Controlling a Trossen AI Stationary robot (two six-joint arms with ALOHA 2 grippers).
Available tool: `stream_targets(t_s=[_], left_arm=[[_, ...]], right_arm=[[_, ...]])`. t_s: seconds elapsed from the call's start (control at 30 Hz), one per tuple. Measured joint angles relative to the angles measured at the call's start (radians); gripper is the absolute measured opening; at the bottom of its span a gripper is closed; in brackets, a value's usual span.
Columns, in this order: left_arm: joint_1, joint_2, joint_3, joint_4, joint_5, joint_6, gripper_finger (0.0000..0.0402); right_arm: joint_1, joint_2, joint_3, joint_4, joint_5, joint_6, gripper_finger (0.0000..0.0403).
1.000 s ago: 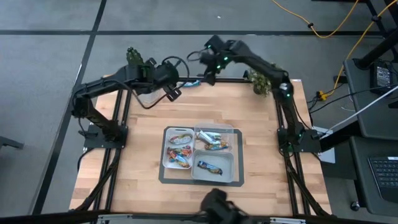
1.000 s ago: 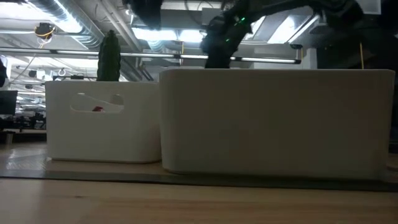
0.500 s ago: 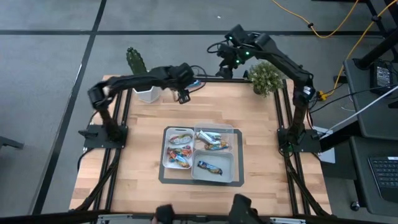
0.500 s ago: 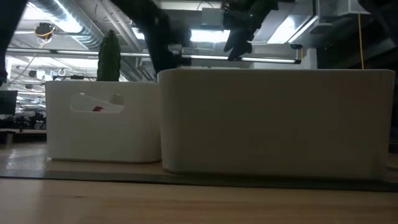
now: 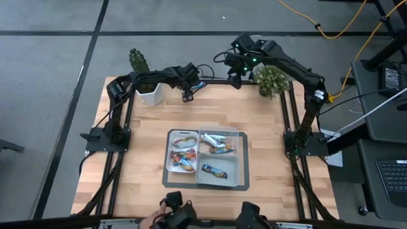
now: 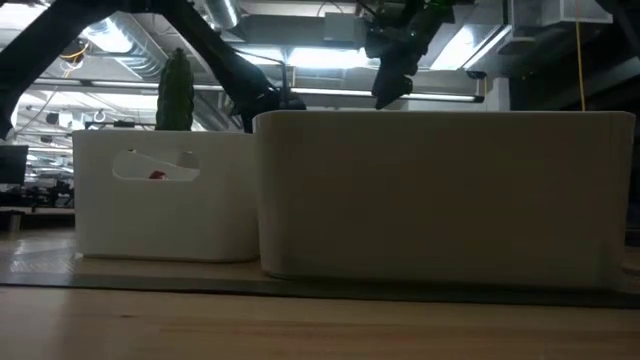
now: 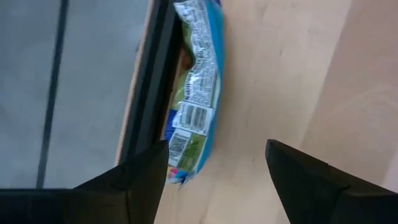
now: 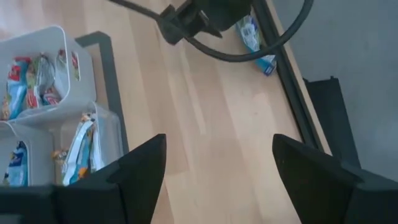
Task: Pick and place Granola Bars by type
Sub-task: Put the blue granola bar into the gray bin
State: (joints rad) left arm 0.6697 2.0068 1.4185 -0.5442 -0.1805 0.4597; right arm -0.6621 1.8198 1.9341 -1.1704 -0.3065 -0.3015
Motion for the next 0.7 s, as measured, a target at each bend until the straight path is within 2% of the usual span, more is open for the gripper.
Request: stream_targets(t_s=[0.1,0.37,0.47,0.6,0.7], left_arm=[[0.012,0.006,0.000,0.009,0.019,0.029,0.0262],[0.041,0.053,0.002,0.077,-0.009,0.104,0.0261],[0.038,0.081,0.004,0.054,-0.011,0.122,0.0254],[0.024,0.105,0.006,0.042,-0.018,0.128,0.0232],[0.018,0.110,0.004,0.051,-0.034,0.140,0.0196]], right_arm=[[0.000,0.000,-0.009,0.006,0.000,-0.018,0.0292],[-0.001,0.000,-0.009,0.039,0.000,-0.022,0.0292],[-0.001,0.000,-0.009,0.039,0.000,-0.022,0.0292],[-0.001,0.000,-0.009,0.038,0.000,-0.022,0.0292],[-0.001,0.000,-0.009,0.039,0.000,-0.024,0.0292]])
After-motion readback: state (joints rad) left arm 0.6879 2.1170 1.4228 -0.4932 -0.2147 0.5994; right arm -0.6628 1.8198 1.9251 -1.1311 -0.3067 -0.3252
